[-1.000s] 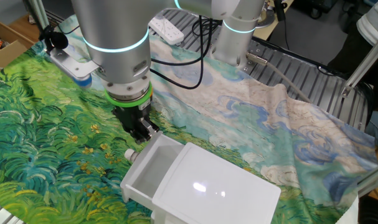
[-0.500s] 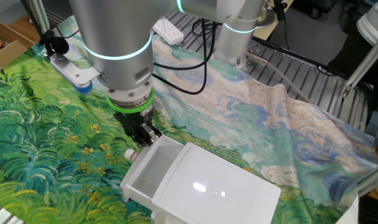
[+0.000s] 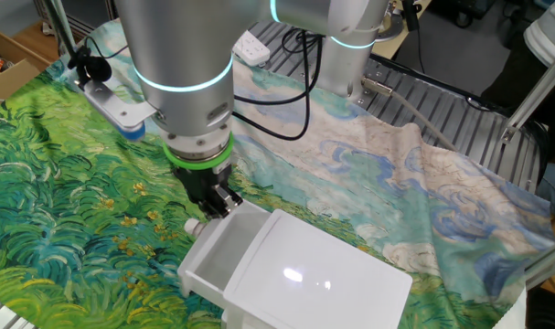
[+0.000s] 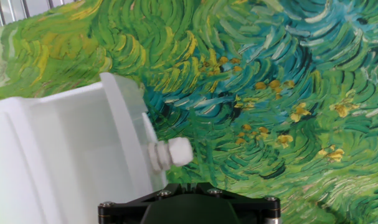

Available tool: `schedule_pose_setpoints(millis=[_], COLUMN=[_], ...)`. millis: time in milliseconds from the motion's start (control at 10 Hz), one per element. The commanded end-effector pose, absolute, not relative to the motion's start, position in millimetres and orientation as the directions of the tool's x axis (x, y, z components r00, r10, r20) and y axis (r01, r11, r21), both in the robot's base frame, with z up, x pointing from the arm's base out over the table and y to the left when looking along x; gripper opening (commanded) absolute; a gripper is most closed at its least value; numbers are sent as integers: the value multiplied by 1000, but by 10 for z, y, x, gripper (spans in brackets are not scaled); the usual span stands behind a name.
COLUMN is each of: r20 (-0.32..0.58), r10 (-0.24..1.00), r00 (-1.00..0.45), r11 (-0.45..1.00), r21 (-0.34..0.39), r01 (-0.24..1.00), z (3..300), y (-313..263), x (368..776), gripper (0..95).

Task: Use the gripper to push and close the drawer

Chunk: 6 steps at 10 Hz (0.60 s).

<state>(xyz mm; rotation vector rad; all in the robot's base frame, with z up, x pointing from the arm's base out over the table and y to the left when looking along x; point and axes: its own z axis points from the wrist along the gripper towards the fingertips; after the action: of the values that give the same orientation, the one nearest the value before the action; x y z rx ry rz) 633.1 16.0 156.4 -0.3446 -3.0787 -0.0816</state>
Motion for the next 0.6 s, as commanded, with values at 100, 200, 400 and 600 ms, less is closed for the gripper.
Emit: schedule_pose_setpoints(millis=[100, 200, 400, 600], r20=[48, 48, 49, 45], r10=[222, 224, 231, 244], r00=[-974, -973, -972, -969], r11=[973, 973, 971, 968], r21=[47, 46, 46, 46], r01=[225, 226, 233, 246], z=[1576, 1580, 1573, 1531], y=[198, 222, 267, 339], x=[6356, 6366, 6372, 6351], gripper=[0, 0, 0, 0])
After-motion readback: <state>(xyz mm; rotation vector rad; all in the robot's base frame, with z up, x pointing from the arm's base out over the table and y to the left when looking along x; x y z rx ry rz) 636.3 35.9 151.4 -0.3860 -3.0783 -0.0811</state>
